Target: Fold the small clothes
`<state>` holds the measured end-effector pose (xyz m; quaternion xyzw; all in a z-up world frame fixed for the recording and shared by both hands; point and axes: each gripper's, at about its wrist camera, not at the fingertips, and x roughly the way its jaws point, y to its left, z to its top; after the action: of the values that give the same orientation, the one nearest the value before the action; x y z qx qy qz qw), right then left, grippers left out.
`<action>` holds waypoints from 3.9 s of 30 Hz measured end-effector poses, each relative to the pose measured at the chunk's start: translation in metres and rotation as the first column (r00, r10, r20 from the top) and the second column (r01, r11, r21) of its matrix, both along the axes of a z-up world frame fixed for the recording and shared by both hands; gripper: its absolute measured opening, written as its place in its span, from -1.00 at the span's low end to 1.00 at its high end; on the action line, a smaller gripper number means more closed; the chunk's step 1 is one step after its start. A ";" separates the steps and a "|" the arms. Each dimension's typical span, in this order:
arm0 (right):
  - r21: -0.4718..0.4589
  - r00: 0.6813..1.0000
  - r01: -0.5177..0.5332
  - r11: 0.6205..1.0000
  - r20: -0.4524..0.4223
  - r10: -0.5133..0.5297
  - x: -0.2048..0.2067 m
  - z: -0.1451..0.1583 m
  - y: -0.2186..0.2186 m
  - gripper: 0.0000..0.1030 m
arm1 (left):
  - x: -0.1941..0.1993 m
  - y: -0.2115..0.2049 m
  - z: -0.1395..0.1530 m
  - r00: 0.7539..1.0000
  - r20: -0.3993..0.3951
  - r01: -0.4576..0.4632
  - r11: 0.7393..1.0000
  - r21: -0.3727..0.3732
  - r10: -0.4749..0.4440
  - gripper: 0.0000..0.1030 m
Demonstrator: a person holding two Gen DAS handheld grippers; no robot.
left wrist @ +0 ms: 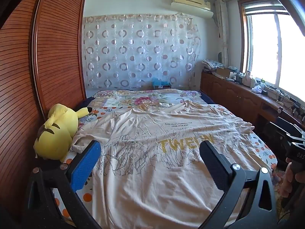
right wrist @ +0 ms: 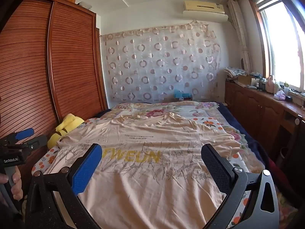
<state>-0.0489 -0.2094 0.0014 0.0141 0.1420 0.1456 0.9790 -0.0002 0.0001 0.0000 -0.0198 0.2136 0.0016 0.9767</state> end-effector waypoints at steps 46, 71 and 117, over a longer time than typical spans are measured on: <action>0.004 1.000 0.008 1.000 0.013 -0.008 -0.001 0.001 0.000 1.00 | -0.003 -0.002 0.014 1.000 0.008 0.001 1.000 0.012 -0.001 1.00; 0.009 1.000 0.005 1.000 0.019 -0.005 -0.005 0.002 0.000 1.00 | -0.004 -0.003 0.013 1.000 0.017 0.001 1.000 0.018 -0.001 1.00; -0.062 0.993 -0.117 0.991 0.005 0.117 0.062 -0.021 0.039 1.00 | 0.031 0.071 -0.025 0.988 -0.109 -0.102 0.994 0.046 0.106 1.00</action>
<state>0.0133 -0.1704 -0.0195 -0.0252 0.1429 0.1983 0.9693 0.0304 0.0710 -0.0254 -0.0111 0.2664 0.0580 0.9621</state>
